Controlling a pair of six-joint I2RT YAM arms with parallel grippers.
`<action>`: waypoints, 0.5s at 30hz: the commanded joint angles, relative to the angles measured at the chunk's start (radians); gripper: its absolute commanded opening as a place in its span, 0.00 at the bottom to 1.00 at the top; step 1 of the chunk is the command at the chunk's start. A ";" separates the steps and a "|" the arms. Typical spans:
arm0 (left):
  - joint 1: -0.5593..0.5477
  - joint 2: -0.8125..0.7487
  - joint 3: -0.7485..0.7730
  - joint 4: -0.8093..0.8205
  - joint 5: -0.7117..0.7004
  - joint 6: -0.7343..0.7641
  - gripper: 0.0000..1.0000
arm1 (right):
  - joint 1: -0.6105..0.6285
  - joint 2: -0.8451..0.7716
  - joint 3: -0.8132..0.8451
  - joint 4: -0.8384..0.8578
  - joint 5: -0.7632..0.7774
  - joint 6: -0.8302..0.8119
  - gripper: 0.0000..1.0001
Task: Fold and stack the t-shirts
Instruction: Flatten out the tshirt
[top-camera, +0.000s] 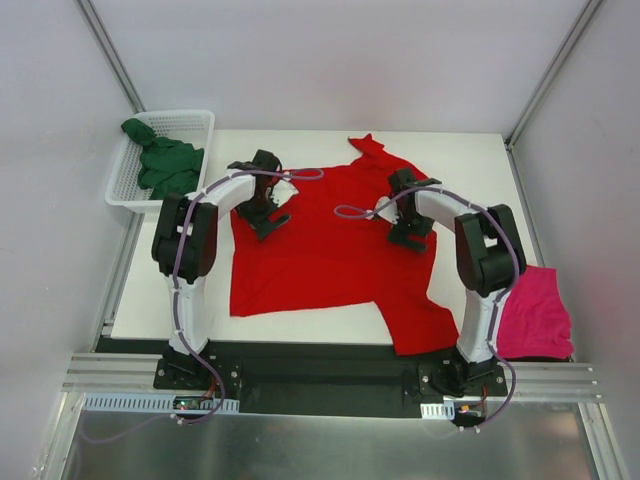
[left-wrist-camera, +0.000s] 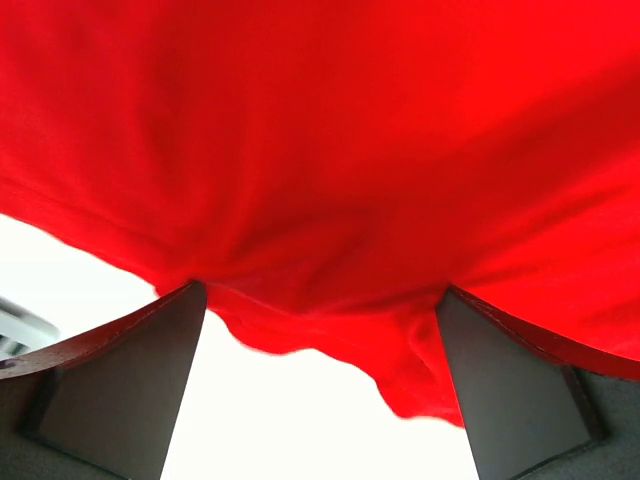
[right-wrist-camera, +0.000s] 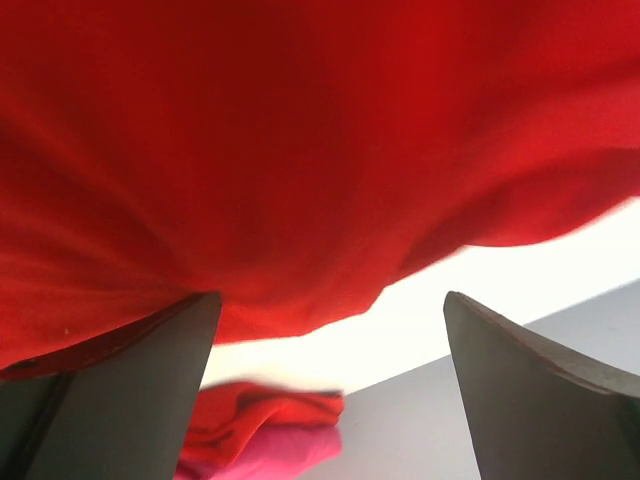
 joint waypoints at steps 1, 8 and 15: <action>0.029 0.057 0.102 0.022 -0.038 0.000 0.99 | -0.013 -0.024 -0.078 -0.220 -0.092 -0.008 1.00; 0.038 0.065 0.177 0.020 -0.044 0.037 0.99 | -0.024 -0.052 -0.066 -0.275 -0.067 -0.019 1.00; 0.035 0.007 0.107 0.009 -0.047 0.043 0.99 | -0.036 -0.092 0.080 -0.310 -0.121 0.056 1.00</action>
